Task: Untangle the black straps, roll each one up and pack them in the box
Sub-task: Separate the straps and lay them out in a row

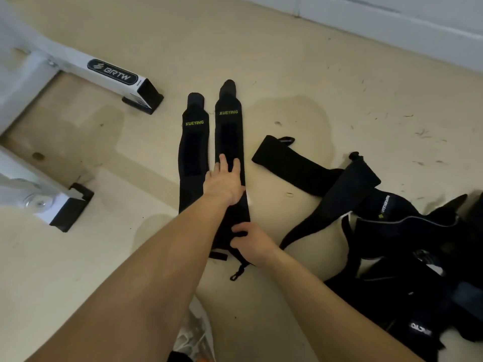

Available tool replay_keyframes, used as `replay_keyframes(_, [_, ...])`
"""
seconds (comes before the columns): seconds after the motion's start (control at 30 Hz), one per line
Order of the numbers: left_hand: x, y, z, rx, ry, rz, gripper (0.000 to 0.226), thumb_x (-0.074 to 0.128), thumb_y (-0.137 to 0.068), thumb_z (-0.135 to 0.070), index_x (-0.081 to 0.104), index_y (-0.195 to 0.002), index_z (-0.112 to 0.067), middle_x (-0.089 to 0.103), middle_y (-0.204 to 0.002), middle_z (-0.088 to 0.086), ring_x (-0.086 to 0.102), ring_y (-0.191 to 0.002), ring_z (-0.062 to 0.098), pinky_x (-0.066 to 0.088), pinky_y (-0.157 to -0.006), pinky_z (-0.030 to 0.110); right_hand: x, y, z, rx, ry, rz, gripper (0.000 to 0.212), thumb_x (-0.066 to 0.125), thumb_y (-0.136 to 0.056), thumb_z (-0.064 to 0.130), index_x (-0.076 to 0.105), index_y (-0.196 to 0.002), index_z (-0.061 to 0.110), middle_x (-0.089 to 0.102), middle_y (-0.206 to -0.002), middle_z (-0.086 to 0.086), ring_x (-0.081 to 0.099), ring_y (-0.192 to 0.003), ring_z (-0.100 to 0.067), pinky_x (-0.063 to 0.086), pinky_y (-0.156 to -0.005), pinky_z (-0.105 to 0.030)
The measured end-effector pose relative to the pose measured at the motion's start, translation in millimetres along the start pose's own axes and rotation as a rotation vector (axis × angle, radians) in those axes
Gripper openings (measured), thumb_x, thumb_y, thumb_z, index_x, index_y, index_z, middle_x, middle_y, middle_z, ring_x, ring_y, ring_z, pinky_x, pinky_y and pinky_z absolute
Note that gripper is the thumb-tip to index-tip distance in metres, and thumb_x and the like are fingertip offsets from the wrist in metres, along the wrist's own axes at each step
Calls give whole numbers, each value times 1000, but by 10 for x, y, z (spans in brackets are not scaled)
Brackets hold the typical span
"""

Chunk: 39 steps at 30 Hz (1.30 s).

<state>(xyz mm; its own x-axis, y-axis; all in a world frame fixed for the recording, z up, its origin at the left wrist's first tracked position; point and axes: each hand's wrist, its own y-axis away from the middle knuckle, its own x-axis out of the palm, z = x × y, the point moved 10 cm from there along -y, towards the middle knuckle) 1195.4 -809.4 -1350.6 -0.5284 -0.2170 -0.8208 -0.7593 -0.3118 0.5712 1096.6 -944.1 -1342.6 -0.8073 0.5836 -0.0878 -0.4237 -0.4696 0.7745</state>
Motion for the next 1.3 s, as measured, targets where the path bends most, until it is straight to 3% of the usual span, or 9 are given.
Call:
replay_keyframes(0.23, [-350,326,-352,12,218,-114,57,51,-103,-23,35,-155,-12,25,-165,15,36,-144,36,42,-108,48,-246,478,-42,-13,-13,-66,52,54,-99,18,44,-151,18,56,-142,-5,58,-119,-20,50,-98,-28])
replay_keyframes(0.37, [-491,706,-888,172,260,-66,46,54,-103,-28,49,-147,-16,47,-147,10,54,-126,31,49,-99,43,-551,876,-144,-11,-82,-119,31,50,-101,14,63,-128,16,68,-106,-8,67,-97,-25,57,-87,-39])
replay_keyframes(0.47, [-483,1100,-1227,249,296,-9,41,56,-103,-29,55,-142,-16,55,-143,7,57,-126,27,49,-104,42,-829,1190,-330,15,-176,-198,20,48,-102,15,66,-111,17,67,-88,-6,65,-80,-23,57,-73,-39])
replay_keyframes(0.77, [39,1902,-1920,349,249,106,22,56,-102,-25,67,-120,-19,69,-118,5,64,-110,26,53,-98,43,-1731,1925,-1347,76,-249,-456,23,48,-97,9,67,-108,17,71,-92,-10,61,-67,-17,43,-47,-20])
replay_keyframes(0.93, [306,2072,-2453,442,307,133,9,61,-99,-25,68,-98,-31,72,-101,-3,66,-93,18,57,-88,37,-2105,2277,-2157,165,-431,-619,30,37,-93,-3,63,-100,12,66,-79,-8,54,-58,-20,37,-52,-27])
replay_keyframes(1.03, [572,2122,-2765,477,293,191,14,64,-97,-16,70,-107,-24,72,-111,3,67,-105,22,55,-94,36,-2254,2464,-2623,249,-440,-736,28,38,-93,-3,61,-88,13,67,-83,-11,55,-62,-21,41,-56,-28])
replay_keyframes(1.13, [777,2140,-2954,499,207,157,40,70,-92,-14,61,-130,-21,62,-134,5,61,-119,26,52,-100,41,-2305,2556,-2997,319,-432,-799,17,47,-94,6,61,-95,15,70,-95,-12,63,-74,-24,54,-69,-37])
replay_keyframes(1.2, [891,2141,-2990,485,148,157,57,74,-89,-19,50,-141,-22,51,-144,6,59,-120,29,53,-98,45,-2289,2527,-3152,341,-451,-784,17,48,-94,11,62,-103,15,70,-101,-12,65,-76,-25,56,-72,-39])
replay_keyframes(1.3, [1041,2123,-3023,478,90,173,67,75,-88,-23,43,-146,-23,45,-146,6,61,-115,31,54,-91,45,-2252,2396,-3189,342,-401,-726,14,51,-92,13,61,-88,23,71,-98,-13,67,-81,-29,55,-71,-38])
